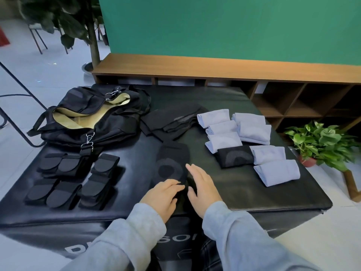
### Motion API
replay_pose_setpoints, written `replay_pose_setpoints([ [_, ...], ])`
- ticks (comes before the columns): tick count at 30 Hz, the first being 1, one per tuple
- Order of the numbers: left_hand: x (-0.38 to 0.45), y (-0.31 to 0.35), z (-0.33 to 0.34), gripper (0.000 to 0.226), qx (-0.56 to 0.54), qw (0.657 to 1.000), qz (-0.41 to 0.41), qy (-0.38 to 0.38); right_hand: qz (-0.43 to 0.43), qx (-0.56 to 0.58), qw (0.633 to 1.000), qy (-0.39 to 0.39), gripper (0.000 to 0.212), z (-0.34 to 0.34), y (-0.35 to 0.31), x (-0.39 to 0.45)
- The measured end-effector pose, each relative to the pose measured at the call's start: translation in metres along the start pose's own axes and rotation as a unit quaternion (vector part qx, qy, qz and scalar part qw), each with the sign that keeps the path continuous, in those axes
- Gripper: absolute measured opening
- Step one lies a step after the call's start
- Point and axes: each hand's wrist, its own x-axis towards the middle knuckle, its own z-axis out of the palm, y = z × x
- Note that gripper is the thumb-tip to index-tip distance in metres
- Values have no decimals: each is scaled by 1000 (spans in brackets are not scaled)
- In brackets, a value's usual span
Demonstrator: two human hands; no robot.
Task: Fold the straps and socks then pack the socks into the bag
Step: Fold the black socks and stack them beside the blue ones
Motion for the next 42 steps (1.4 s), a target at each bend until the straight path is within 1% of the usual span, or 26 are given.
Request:
replay_pose_setpoints([
  [2, -3, -2, 5, 43, -6, 1000, 10, -17, -13, -58, 998, -31, 57, -2, 4, 2],
  [5, -7, -4, 11, 39, -29, 998, 21, -42, -15, -125, 990, -70, 49, -1, 10, 3],
  [7, -9, -6, 13, 40, -59, 998, 11, -37, -11, -153, 985, -76, 43, -1, 14, 2],
  [10, -10, -10, 9, 55, -57, 998, -14, -38, -5, -171, 983, -67, 37, -5, 20, 3],
  [13, -12, -18, 4, 66, 14, 999, -28, -15, 25, -169, 983, -72, 36, -10, 24, 5],
  [15, -15, -24, 2, 66, 34, 998, -57, 9, 42, -172, 981, -79, 38, -12, 25, 6],
  [17, -17, -29, 3, 58, 11, 997, -75, 21, 47, -178, 979, -84, 43, -12, 23, 6],
  [19, -16, -35, 7, 45, -24, 997, -70, 38, 27, -165, 982, -87, 51, -9, 17, 1],
  [20, -14, -35, 9, 42, -37, 996, -58, 56, 2, -156, 983, -92, 54, -5, 13, -2],
  [21, -13, -35, 13, 45, -52, 995, -45, 73, -28, -152, 983, -102, 56, -1, 8, -6],
  [22, -10, -33, 17, 45, -68, 993, -34, 85, -53, -154, 980, -112, 55, 4, 5, -9],
  [24, -7, -28, 23, 38, -90, 991, -17, 95, -74, -159, 977, -119, 49, 11, 3, -10],
  [27, -2, -26, 28, 41, -84, 987, 34, 136, -67, -128, 984, -103, 43, 9, 7, -4],
  [29, -2, -30, 30, 52, -71, 986, 63, 134, -38, -83, 991, -94, 42, 6, 15, -3],
  [31, -3, -30, 28, 68, -89, 985, 66, 132, -21, -51, 995, -82, 42, 5, 27, -5],
  [32, -3, -31, 27, 74, -92, 983, 65, 144, -21, -39, 996, -77, 41, 6, 32, -7],
  [35, 1, -32, 30, 83, -76, 978, 74, 180, -19, 6, 998, -61, 38, 10, 42, -10],
  [36, 3, -32, 32, 83, -69, 977, 88, 181, -32, 7, 998, -51, 38, 12, 43, -10],
  [38, 6, -33, 38, 84, -61, 976, 121, 167, -85, -2, 996, -14, 41, 16, 48, -9],
  [39, 6, -33, 40, 84, -57, 977, 133, 156, -103, -1, 995, 7, 46, 18, 51, -9],
  [40, 6, -32, 41, 85, -47, 978, 145, 141, -108, -5, 994, 27, 54, 18, 51, -10],
  [41, 6, -32, 42, 85, -27, 979, 157, 130, -115, -16, 992, 48, 56, 17, 52, -12],
  [42, 6, -32, 44, 84, -1, 979, 165, 123, -122, -25, 990, 62, 53, 15, 52, -14],
])
